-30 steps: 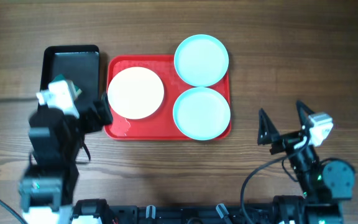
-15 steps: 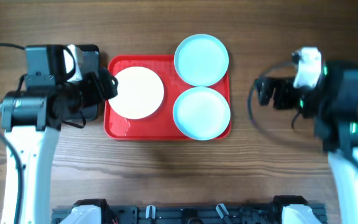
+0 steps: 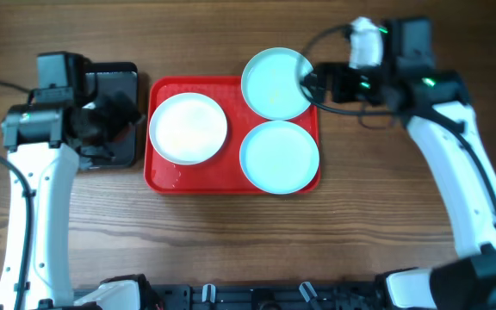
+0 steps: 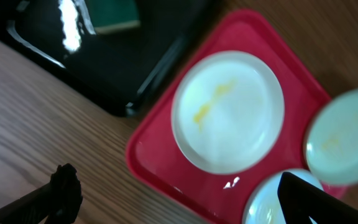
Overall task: Clean dirty plates on tray and stack at the side
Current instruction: 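Move left gripper to sponge and right gripper to white plate rim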
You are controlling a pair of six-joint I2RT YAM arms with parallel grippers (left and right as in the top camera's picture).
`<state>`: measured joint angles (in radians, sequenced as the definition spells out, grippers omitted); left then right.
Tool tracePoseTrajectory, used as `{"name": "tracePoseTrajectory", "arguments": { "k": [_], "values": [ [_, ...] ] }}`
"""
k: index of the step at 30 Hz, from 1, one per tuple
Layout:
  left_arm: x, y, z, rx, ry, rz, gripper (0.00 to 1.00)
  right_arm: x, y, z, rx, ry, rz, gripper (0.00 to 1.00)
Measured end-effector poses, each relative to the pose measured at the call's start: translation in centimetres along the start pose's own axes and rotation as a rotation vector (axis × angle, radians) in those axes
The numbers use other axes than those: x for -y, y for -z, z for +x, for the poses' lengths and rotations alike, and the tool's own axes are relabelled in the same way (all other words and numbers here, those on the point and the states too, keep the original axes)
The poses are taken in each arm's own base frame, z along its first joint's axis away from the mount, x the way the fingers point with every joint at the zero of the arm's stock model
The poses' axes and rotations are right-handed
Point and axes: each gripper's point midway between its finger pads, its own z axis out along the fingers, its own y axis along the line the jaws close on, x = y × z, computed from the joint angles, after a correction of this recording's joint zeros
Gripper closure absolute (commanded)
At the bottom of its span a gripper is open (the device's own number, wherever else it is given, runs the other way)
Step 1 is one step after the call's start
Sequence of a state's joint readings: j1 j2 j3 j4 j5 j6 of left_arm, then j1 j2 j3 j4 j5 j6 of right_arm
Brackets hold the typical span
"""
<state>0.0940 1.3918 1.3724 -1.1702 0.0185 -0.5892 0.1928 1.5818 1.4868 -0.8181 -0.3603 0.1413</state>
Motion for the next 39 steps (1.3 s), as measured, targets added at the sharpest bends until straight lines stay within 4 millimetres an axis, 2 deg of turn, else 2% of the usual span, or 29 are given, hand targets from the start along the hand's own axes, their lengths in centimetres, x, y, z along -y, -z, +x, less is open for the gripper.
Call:
{"name": "tracePoseTrajectory", "arguments": {
  "k": [4, 7, 9, 10, 13, 17, 19, 22, 28, 31, 39],
  "values": [
    [-2.8, 0.4, -1.3, 0.026, 0.105, -0.097, 0.03, -3.6, -2.3, -1.5, -0.04, 0.063, -0.018, 0.02],
    [-4.6, 1.2, -2.7, 0.036, 0.157, -0.189, 0.04, -5.4, -4.6, -1.8, -0.057, 0.082, -0.032, 0.16],
    [-5.2, 1.4, -3.9, 0.032, 0.18, -0.242, 0.05, -6.0, -6.3, -1.4, -0.078, 0.078, -0.035, 0.28],
    [-5.4, 1.3, -4.4, 0.027, 0.186, -0.263, 0.07, -6.3, -7.3, -1.0, -0.089, 0.075, -0.033, 0.29],
    [-5.6, -0.1, -5.5, 0.007, 0.196, -0.306, 0.08, -7.0, -10.3, 0.0, -0.124, 0.072, -0.029, 0.33],
    [-5.9, -3.3, -5.7, -0.052, 0.202, -0.362, 0.09, -7.8, -14.6, 2.2, -0.184, 0.071, -0.026, 0.4],
    [-6.0, -4.5, -5.8, -0.068, 0.205, -0.374, 0.09, -8.1, -16.6, 3.4, -0.209, 0.072, -0.026, 0.46],
    [-5.9, -5.1, -6.1, -0.067, 0.208, -0.374, 0.09, -8.7, -19.0, 4.8, -0.237, 0.063, -0.027, 0.59],
    [-5.5, -5.3, -6.8, -0.036, 0.213, -0.357, 0.09, -9.6, -21.3, 6.2, -0.242, 0.039, -0.011, 0.68],
    [-5.4, -5.4, -7.2, -0.022, 0.214, -0.35, 0.09, -9.5, -22.6, 7.2, -0.262, 0.013, 0.008, 0.75],
    [-5.1, -5.7, -7.7, -0.005, 0.216, -0.337, 0.09, -8.5, -25.2, 10.3, -0.333, -0.011, 0.046, 0.76]
  ]
}}
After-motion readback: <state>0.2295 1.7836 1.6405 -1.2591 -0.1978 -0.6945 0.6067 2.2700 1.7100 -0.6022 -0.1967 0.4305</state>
